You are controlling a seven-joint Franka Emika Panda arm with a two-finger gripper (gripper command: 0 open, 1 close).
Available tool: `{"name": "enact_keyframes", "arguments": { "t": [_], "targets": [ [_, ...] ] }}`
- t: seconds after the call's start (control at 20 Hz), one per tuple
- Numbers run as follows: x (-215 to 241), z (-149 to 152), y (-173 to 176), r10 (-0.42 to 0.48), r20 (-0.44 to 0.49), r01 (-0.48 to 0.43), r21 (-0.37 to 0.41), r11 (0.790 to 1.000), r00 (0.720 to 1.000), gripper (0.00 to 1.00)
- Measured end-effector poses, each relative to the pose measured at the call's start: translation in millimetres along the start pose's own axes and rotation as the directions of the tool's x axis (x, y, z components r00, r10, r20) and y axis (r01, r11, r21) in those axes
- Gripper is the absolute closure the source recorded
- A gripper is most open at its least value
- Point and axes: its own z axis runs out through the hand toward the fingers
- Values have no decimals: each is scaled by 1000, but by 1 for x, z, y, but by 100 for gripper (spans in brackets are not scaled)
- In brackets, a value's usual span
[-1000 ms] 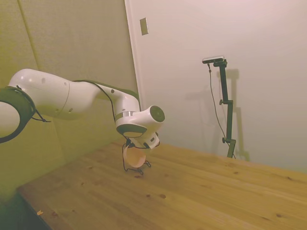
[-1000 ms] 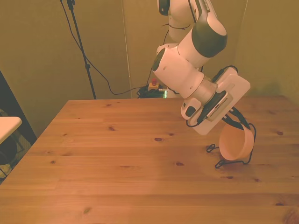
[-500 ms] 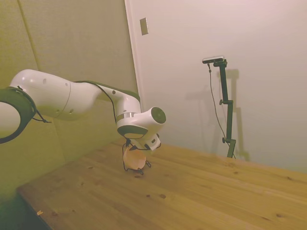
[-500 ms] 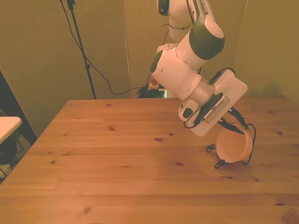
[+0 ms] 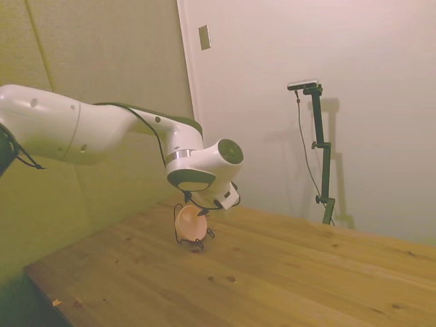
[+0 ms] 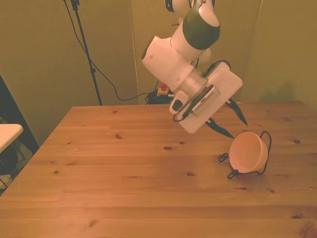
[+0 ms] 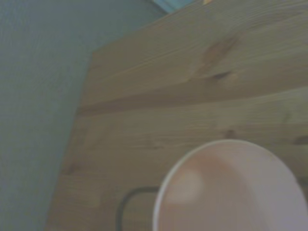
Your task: Load the bowl
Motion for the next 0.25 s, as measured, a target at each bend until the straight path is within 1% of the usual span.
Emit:
{"name": "enact_keyframes", "arguments": {
  "t": [0.1,0.25],
  "targets": [
    [-6,-16,12,5,-40,-6,-33,999,999,0],
    [-19,-30,30,6,-94,-13,-72,997,996,0]
  ]
}}
